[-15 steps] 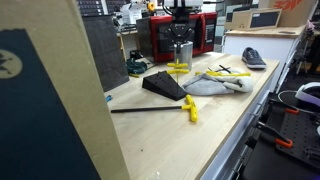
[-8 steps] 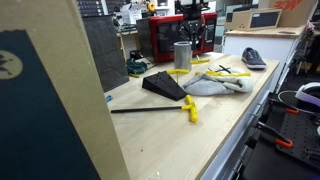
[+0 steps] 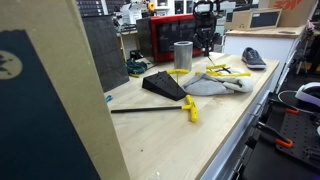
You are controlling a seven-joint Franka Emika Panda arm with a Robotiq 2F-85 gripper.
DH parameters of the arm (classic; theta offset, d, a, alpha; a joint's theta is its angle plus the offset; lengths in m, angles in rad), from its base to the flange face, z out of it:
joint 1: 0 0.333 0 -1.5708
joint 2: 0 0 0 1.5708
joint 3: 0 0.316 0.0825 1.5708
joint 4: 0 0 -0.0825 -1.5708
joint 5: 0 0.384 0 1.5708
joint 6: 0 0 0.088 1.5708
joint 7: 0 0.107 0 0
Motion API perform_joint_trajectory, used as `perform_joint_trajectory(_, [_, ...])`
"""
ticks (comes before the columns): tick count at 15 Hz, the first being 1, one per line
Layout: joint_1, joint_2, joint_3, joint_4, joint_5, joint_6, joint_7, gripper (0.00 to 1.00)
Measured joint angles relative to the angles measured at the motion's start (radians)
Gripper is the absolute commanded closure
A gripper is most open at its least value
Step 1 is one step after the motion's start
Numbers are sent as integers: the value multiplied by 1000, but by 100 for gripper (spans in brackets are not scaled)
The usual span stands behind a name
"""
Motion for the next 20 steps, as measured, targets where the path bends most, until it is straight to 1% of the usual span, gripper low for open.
perform_joint_trajectory(3, [-30,-1,-30,-46,10,-4,-53,99])
perform_joint_trajectory(6, [-61,-1,-65,-76,-14,-6,-71,99])
perform_joint_trajectory(7, [-70,-1,-75,-82,-15,-6,-80,78])
perform_joint_trajectory(10, [-90,-1,-90,-97,-15,-6,-83,57])
perform_joint_trajectory(11, [-92,-1,-92,-100,-15,-5,-83,48])
perform_joint_trajectory(15, [-88,-6,-88,-103,-14,19,-83,19])
perform_joint_trajectory(16, [-84,-9,-84,-104,-15,25,-83,11])
perform_joint_trajectory(17, [-79,-15,-76,-105,-20,32,-83,4])
perform_joint_trajectory(18, [-71,-22,-65,-105,-31,40,-83,1])
perform_joint_trajectory(20, [-46,-39,-38,-105,-83,51,-78,0])
